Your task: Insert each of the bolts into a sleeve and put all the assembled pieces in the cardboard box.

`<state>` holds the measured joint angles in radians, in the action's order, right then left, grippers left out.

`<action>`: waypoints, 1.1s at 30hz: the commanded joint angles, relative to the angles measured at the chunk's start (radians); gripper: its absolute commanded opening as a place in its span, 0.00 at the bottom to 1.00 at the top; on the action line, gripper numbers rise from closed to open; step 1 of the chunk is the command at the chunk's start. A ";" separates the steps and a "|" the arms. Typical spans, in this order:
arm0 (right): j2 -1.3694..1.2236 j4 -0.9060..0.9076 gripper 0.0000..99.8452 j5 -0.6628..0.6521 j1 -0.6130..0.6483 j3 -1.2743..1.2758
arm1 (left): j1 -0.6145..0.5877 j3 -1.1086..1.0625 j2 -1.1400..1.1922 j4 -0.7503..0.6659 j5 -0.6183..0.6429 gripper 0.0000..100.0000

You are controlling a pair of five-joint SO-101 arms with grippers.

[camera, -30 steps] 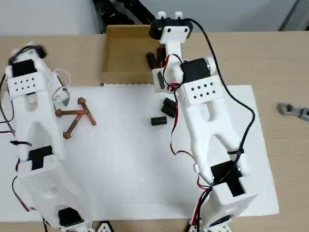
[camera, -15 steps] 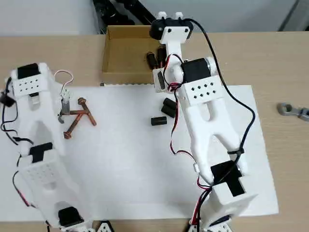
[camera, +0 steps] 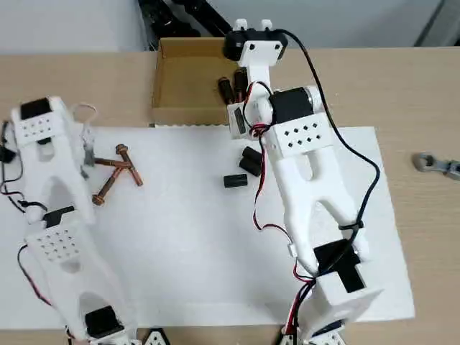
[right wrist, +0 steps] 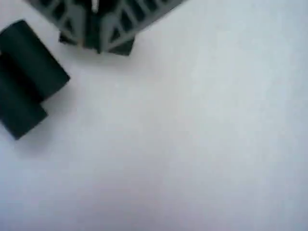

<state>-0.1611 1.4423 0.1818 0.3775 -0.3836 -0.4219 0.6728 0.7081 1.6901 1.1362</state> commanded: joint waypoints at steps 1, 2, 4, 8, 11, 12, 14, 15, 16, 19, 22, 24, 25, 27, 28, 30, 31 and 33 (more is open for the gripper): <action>0.054 -0.005 0.00 0.014 0.007 0.011 | 0.003 0.151 -0.017 0.064 0.006 0.10; 0.054 -0.005 0.00 0.014 0.007 0.012 | 0.002 0.166 -0.017 0.063 0.006 0.10; 0.054 -0.005 0.00 0.014 0.007 0.012 | 0.002 0.180 -0.017 0.063 0.006 0.10; 0.056 -0.005 0.00 0.014 0.007 0.012 | 0.015 0.182 -0.008 0.061 0.006 0.10; 0.054 -0.005 0.00 0.014 0.007 0.014 | 0.046 0.182 -0.006 0.060 0.006 0.10; 0.054 -0.005 0.00 0.014 0.007 0.014 | 0.057 0.182 -0.006 0.060 0.006 0.10; 0.054 -0.005 0.00 0.014 0.007 0.015 | 0.074 0.180 -0.006 0.051 0.006 0.10; 0.054 -0.005 0.00 0.014 0.007 0.015 | 0.077 0.180 -0.005 0.049 0.006 0.11; 0.056 -0.005 0.00 0.014 0.007 0.015 | 0.077 0.180 -0.005 0.048 0.006 0.13; 0.056 -0.005 0.00 0.014 0.005 0.015 | 0.075 0.180 -0.005 0.048 0.025 0.22; 0.056 -0.005 0.00 0.014 0.005 0.015 | 0.060 0.173 -0.002 0.048 0.041 0.30; 0.054 -0.005 0.00 0.014 0.005 0.015 | 0.049 0.173 0.020 0.044 0.041 0.30; 0.054 -0.005 0.00 0.014 0.005 0.015 | 0.044 0.166 0.038 0.038 0.041 0.30; 0.054 -0.005 0.00 0.014 0.005 0.015 | 0.035 0.168 0.091 0.026 0.041 0.30; 0.054 -0.005 0.00 0.014 0.005 0.015 | 0.029 0.173 0.120 0.025 0.041 0.30; 0.054 -0.005 0.00 0.014 0.005 0.015 | 0.028 0.194 0.175 0.018 0.041 0.30; 0.054 -0.005 0.00 0.014 0.005 0.015 | 0.028 0.209 0.203 0.015 0.041 0.30; 0.054 -0.005 0.00 0.014 0.005 0.015 | 0.032 0.252 0.252 0.015 0.041 0.30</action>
<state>-0.1611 1.4423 0.1818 0.3759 -0.3636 -0.3928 0.8523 0.9306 1.7223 1.1730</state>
